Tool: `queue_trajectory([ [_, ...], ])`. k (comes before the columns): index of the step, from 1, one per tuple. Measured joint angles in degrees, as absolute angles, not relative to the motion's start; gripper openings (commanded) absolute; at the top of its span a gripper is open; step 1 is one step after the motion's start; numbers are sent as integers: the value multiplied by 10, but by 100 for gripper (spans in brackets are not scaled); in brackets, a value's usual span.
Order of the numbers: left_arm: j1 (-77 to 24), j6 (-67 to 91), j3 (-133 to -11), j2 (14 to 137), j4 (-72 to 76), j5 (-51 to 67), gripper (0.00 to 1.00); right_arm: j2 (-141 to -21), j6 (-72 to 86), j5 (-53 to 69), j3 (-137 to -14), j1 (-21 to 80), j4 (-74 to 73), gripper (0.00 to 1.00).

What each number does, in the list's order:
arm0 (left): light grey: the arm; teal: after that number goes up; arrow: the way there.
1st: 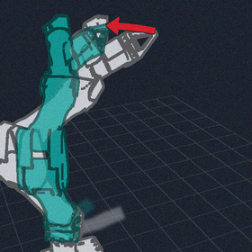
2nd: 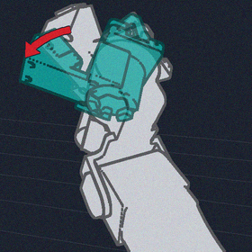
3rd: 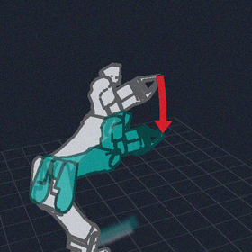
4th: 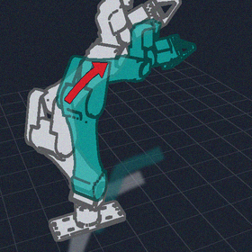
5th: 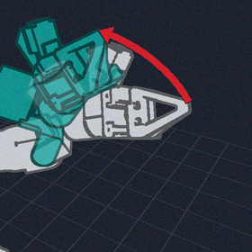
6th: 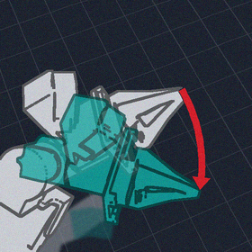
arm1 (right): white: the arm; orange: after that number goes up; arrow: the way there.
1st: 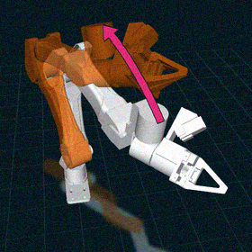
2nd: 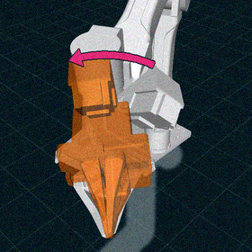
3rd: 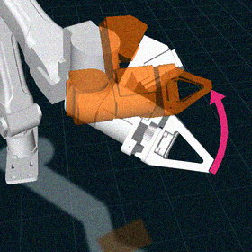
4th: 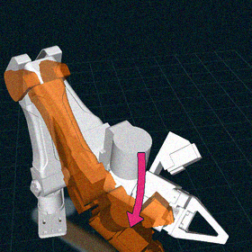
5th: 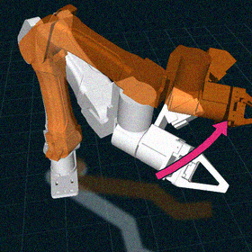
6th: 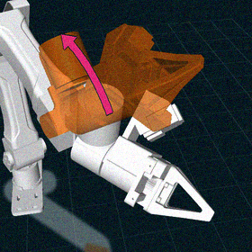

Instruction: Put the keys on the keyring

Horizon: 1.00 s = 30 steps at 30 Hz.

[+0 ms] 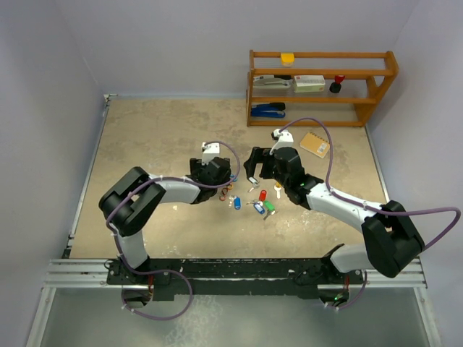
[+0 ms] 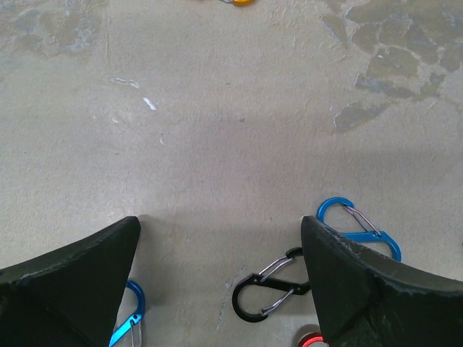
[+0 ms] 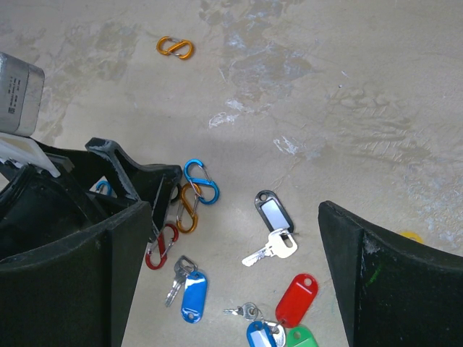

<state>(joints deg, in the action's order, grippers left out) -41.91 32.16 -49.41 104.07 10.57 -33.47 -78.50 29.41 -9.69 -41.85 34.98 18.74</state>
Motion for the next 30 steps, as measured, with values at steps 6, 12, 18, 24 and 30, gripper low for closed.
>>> queue_trajectory([
  [6, -425, 326, -490, 1035, 102, -344, 90, -785, 294, -97, -418, 350, 187, 100],
  [12, -426, 336, -488, 1025, 80, -343, 90, -785, 294, -97, -419, 350, 188, 100],
  [18, -426, 336, -484, 1016, 70, -334, 90, -785, 294, -97, -419, 350, 188, 100],
  [24, -428, 339, -479, 1011, 65, -335, 90, -785, 294, -97, -419, 350, 188, 100],
  [30, -429, 344, -475, 992, 29, -338, 91, -785, 294, -97, -419, 350, 187, 100],
])
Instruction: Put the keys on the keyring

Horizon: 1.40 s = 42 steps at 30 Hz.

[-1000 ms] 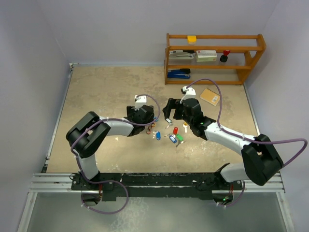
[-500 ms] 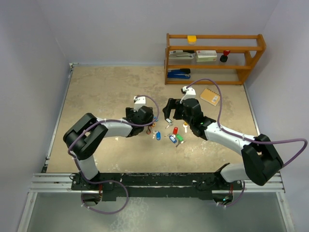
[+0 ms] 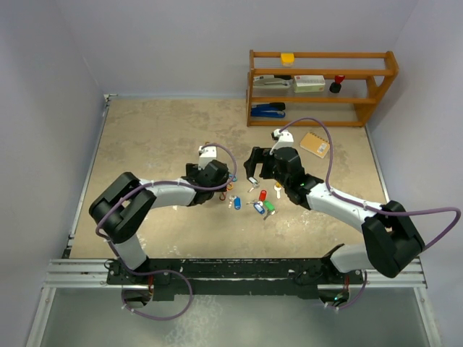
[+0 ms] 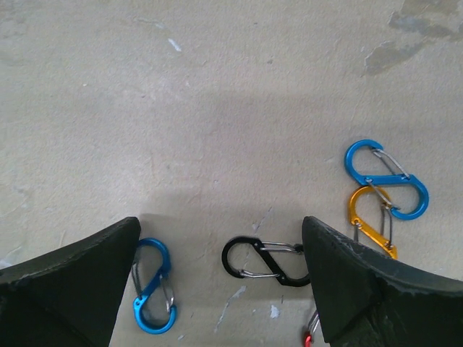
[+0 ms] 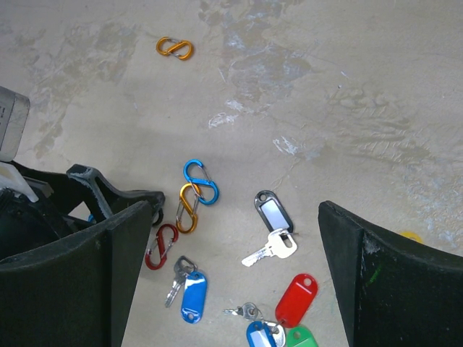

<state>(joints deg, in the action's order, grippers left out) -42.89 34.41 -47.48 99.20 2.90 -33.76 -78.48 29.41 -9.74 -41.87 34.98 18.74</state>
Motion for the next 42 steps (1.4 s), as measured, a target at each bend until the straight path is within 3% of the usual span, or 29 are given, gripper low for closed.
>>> queue_trajectory([
  [12, -429, 331, -529, 954, -40, -333, 92, -719, 302, -144, -388, 350, 187, 100],
  [28, -449, 322, -620, 1003, 20, -147, 92, -523, 318, -270, -317, 350, 186, 100],
  [42, -500, 341, -636, 1053, 38, -83, 92, -474, 316, -308, -316, 350, 156, 100],
])
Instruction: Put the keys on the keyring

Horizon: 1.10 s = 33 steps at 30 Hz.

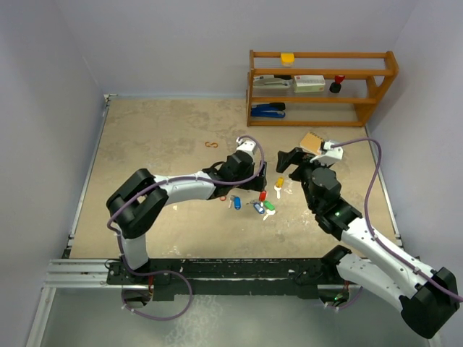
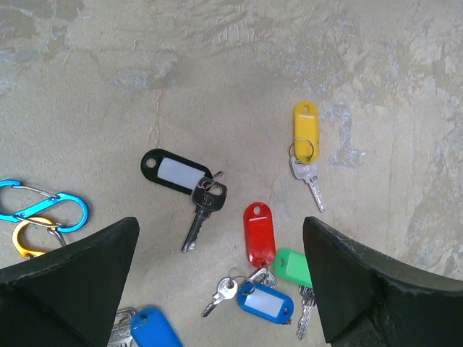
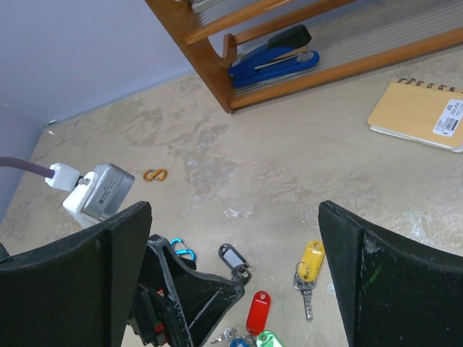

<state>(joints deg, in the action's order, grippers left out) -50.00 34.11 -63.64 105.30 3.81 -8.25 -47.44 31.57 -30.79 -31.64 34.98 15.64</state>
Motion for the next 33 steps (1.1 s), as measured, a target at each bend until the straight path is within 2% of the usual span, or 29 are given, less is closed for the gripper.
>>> queue_trajectory([
  [24, -498, 356, -619, 1080, 53, -84, 93, -476, 316, -307, -316, 350, 155, 100],
  [33, -468, 364, -608, 1081, 74, -83, 93, -483, 316, -307, -316, 350, 155, 100],
])
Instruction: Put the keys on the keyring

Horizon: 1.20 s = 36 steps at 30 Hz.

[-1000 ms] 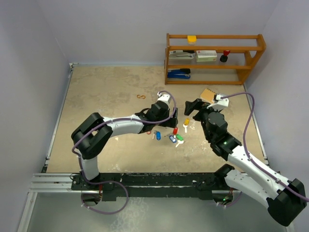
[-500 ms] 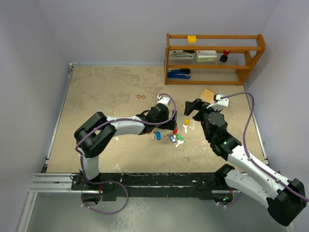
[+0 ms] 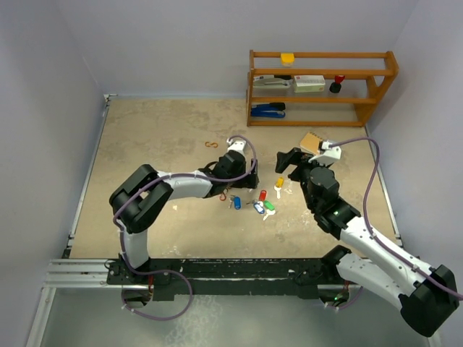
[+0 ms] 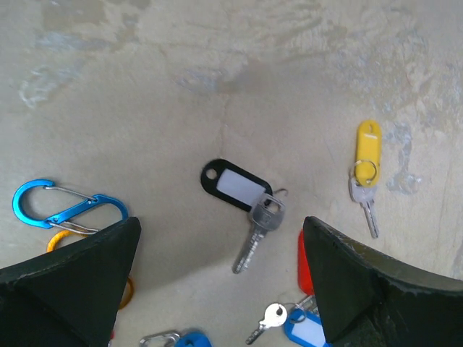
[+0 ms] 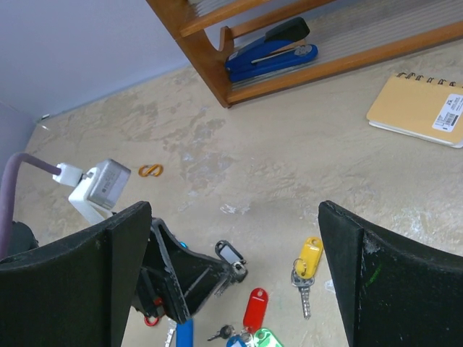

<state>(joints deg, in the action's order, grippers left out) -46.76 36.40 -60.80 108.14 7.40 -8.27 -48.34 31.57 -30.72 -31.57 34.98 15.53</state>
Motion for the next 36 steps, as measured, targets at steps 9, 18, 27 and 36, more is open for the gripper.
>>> queue_trajectory([
  [9, -400, 364, -580, 1075, 117, -82, 93, -494, 316, -306, -316, 350, 156, 100],
  [18, -342, 363, -565, 1066, 126, -86, 93, -502, 316, -305, -316, 350, 157, 100],
  [27, -319, 350, -562, 1043, 75, -109, 93, -505, 316, -304, -316, 350, 158, 100],
  [36, -319, 333, -594, 976, 18, -145, 93, -514, 316, -300, -316, 350, 158, 100],
])
